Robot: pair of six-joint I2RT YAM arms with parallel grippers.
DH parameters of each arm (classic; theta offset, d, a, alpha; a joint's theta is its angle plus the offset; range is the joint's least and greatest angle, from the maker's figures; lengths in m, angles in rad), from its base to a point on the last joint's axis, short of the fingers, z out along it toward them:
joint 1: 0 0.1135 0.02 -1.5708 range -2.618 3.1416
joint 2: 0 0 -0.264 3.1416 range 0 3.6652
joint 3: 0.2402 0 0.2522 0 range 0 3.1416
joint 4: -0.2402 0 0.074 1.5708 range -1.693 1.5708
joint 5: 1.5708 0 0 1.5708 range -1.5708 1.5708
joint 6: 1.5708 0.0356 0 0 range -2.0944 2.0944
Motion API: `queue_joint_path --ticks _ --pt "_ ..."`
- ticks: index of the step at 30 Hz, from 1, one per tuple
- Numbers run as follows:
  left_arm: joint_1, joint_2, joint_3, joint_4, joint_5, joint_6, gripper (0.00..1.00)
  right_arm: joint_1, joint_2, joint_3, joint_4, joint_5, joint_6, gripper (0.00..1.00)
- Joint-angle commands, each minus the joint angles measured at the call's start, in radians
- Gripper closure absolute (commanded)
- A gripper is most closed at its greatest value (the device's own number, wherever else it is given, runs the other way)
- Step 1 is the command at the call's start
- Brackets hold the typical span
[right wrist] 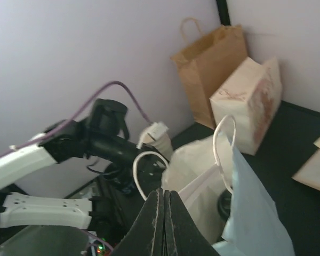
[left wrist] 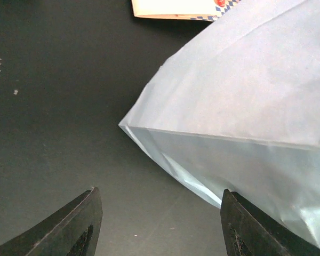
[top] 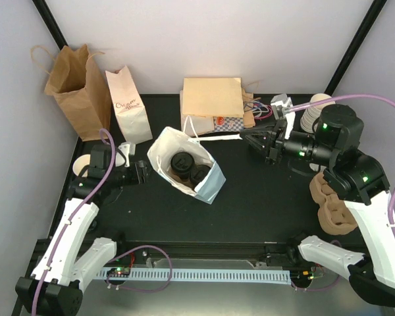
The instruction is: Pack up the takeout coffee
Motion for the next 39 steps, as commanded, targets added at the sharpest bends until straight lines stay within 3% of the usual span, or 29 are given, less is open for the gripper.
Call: queue_joint_path --ticks 1,11,23,24,25,26,28,32,39 --pt "-0.007 -0.002 0.041 0.031 0.085 -0.081 0.37 0.013 -0.004 -0.038 -0.016 0.109 -0.063 0.99" --pt "-0.014 0.074 0.038 0.139 0.217 -0.190 0.37 0.071 0.057 -0.050 0.021 0.219 -0.108 0.99" --pt "-0.038 0.140 0.047 0.196 0.228 -0.214 0.38 0.211 0.193 -0.023 0.102 0.447 -0.177 0.99" --pt "-0.039 0.142 0.046 0.201 0.229 -0.210 0.38 0.215 0.205 -0.033 0.111 0.461 -0.182 0.91" --pt "-0.039 0.144 0.044 0.203 0.230 -0.205 0.38 0.216 0.213 -0.038 0.113 0.478 -0.184 0.72" --pt "-0.039 0.147 0.045 0.203 0.229 -0.197 0.38 0.217 0.222 -0.042 0.111 0.512 -0.180 0.60" --pt "-0.039 0.149 0.044 0.201 0.226 -0.174 0.38 0.215 0.220 -0.059 0.105 0.559 -0.169 0.57" --pt "-0.039 0.154 0.046 0.190 0.209 -0.102 0.38 0.215 0.202 -0.052 0.060 0.609 -0.151 0.37" --pt "-0.039 0.168 0.063 0.164 0.147 0.036 0.37 0.189 0.172 -0.010 -0.064 0.687 -0.127 0.34"
